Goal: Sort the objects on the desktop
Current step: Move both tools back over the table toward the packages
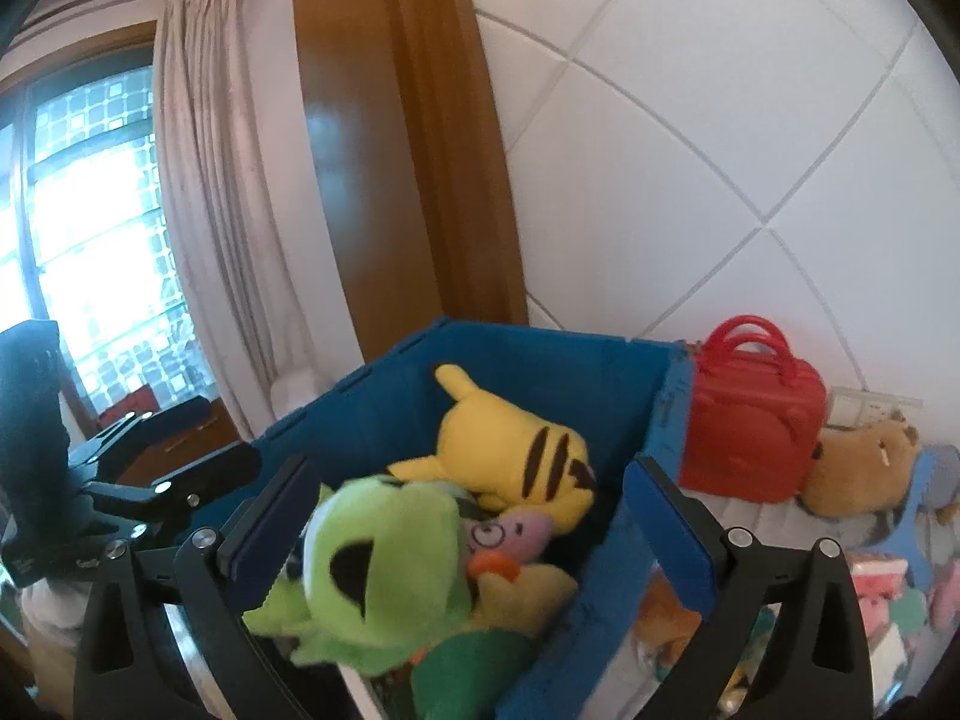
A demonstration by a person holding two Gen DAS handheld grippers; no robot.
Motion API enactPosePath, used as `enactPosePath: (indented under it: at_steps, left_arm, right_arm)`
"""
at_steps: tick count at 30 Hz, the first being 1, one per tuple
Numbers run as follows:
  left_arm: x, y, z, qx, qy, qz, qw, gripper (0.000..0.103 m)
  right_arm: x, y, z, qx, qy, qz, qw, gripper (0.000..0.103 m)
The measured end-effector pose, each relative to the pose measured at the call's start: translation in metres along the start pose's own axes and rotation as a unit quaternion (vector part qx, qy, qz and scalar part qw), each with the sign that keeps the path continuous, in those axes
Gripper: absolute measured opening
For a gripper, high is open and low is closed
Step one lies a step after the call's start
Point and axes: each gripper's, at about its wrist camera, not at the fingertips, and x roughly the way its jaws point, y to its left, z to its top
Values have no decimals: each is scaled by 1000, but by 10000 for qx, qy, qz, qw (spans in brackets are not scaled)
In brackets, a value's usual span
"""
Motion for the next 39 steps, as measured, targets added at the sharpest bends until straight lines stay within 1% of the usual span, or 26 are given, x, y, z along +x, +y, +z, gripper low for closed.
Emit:
enactPosePath:
  at_steps: [3,5,9,11,13,16,20,23,26,29,32,35,37,39]
  left_arm:
    - [-14,-20,-10,-87,-58,-54,9999,103]
    - [-22,-41,-16,-87,-92,-109,9999,103]
    - [-35,-89,-28,-44,-138,-223,9996,103]
    - [-37,-118,-33,5,-136,-227,9997,103]
    - [-37,-148,-38,55,-139,-146,9998,103]
    - [-36,-196,-49,104,-57,-32,9999,103]
    - [-34,-249,-66,171,99,-8,9998,103]
    - [-30,-279,-78,210,249,-61,9994,103]
    - [-22,-301,-87,231,467,-206,9984,103]
    - [-10,-317,-93,302,651,-433,9965,103]
    - [4,-329,-99,436,813,-664,9935,103]
    - [23,-335,-105,438,1021,-967,9891,103]
    - [34,-339,-108,447,1076,-967,9885,103]
    - [47,-344,-113,549,1152,-888,9878,103]
  right_arm:
    - [-28,-9,-14,30,-152,13,9999,103]
    - [-49,-18,-24,50,-263,-1,9996,103]
    - [-100,-54,-46,194,-551,-134,9982,103]
    - [-124,-73,-56,193,-704,-295,9969,103]
    - [-148,-93,-66,175,-858,-484,9950,103]
    - [-180,-125,-84,214,-901,-675,9934,103]
    - [-218,-167,-109,445,-948,-643,9924,103]
    - [-243,-189,-121,600,-1061,-638,9905,103]
    - [-260,-206,-129,760,-1128,-749,9879,103]
    - [-269,-228,-138,1033,-997,-857,9859,103]
    - [-260,-250,-147,1321,-543,-919,9855,103]
    - [-256,-266,-156,1447,-341,-1113,9826,103]
    - [-254,-276,-162,1511,-239,-1257,9802,103]
    - [-252,-286,-169,1575,-137,-1401,9774,103]
